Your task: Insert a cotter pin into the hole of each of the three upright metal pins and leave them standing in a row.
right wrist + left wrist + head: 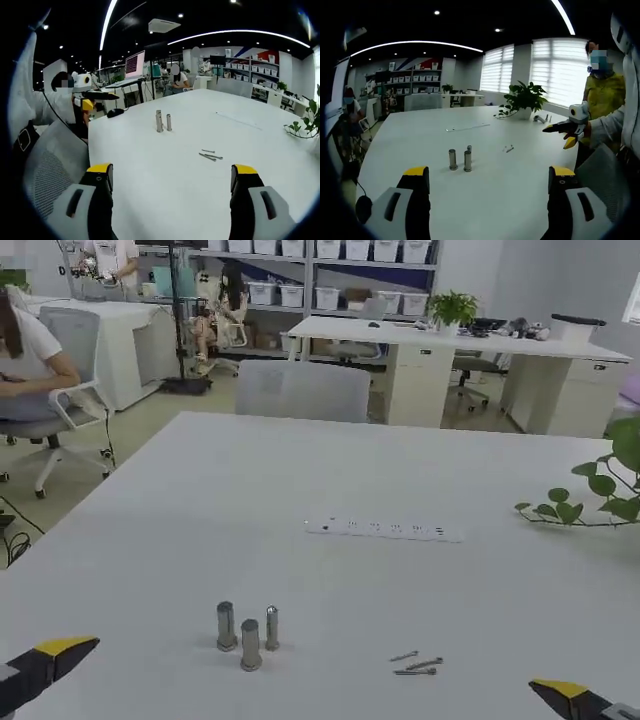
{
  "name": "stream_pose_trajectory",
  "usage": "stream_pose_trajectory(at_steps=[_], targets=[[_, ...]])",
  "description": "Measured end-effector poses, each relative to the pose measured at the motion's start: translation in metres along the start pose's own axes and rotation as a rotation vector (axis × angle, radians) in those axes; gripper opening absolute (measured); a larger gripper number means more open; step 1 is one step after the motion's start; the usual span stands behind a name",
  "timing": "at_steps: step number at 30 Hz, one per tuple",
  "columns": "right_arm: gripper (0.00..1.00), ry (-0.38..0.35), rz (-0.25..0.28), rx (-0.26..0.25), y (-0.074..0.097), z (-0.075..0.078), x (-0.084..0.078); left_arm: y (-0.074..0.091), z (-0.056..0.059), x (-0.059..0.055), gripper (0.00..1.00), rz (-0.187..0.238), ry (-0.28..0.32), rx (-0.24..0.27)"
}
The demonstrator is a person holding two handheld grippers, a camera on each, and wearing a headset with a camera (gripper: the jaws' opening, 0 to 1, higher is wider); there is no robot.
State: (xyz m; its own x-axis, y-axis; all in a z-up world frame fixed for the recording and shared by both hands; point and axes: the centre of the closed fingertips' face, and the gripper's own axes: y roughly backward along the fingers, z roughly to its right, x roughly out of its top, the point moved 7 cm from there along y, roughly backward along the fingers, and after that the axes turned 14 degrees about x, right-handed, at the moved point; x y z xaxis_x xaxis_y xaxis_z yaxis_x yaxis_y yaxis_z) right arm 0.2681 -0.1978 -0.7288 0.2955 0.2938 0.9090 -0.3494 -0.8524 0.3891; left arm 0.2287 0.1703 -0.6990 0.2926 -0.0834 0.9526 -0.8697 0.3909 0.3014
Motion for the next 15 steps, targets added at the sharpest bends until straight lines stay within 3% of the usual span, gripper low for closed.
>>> stream_pose_trajectory(at_steps=[15], targets=[[1.00,0.013,-0.010,0.000,0.0031,-0.0055,-0.0031,-0.0044,0.0004,-0.0022,1.00,-0.005,-0.009,-0.019]])
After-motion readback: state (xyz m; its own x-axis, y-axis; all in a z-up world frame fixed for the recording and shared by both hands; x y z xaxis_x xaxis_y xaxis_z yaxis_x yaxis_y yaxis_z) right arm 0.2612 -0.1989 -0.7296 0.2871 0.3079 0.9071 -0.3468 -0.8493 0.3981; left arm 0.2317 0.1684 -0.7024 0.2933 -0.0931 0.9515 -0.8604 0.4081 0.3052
